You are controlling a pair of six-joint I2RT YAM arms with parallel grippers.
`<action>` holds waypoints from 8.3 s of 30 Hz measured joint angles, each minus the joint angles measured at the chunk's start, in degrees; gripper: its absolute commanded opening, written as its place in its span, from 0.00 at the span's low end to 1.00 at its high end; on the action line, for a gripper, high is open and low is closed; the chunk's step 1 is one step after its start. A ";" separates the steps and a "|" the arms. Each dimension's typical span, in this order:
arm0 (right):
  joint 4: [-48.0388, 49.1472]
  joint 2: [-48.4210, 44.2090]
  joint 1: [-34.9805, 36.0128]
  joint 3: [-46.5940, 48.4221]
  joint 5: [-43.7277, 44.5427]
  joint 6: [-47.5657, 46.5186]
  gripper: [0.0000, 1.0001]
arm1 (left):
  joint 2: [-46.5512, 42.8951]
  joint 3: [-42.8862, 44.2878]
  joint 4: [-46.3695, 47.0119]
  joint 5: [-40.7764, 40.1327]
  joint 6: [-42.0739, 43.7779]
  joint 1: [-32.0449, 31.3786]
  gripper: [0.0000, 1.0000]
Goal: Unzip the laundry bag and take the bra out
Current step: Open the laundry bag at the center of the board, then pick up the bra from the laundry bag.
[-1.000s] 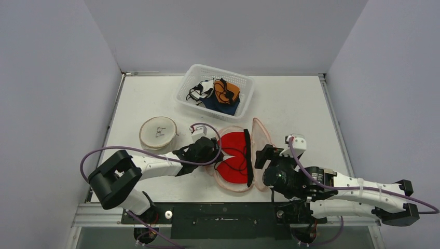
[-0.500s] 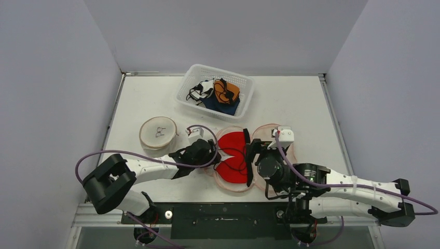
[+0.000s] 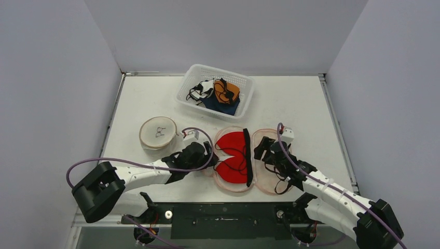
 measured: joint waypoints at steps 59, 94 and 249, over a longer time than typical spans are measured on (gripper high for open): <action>34.95 14.62 -4.66 -8.79 -26.38 5.20 0.68 | 18.32 6.60 15.02 12.37 1.29 4.09 0.10; 20.65 2.16 -2.01 -5.79 -18.86 4.68 0.77 | 9.75 9.14 11.23 18.49 1.29 1.38 0.09; 32.74 16.57 0.94 -0.63 -22.23 8.11 0.05 | -9.94 -0.74 9.25 12.79 -0.50 3.74 0.04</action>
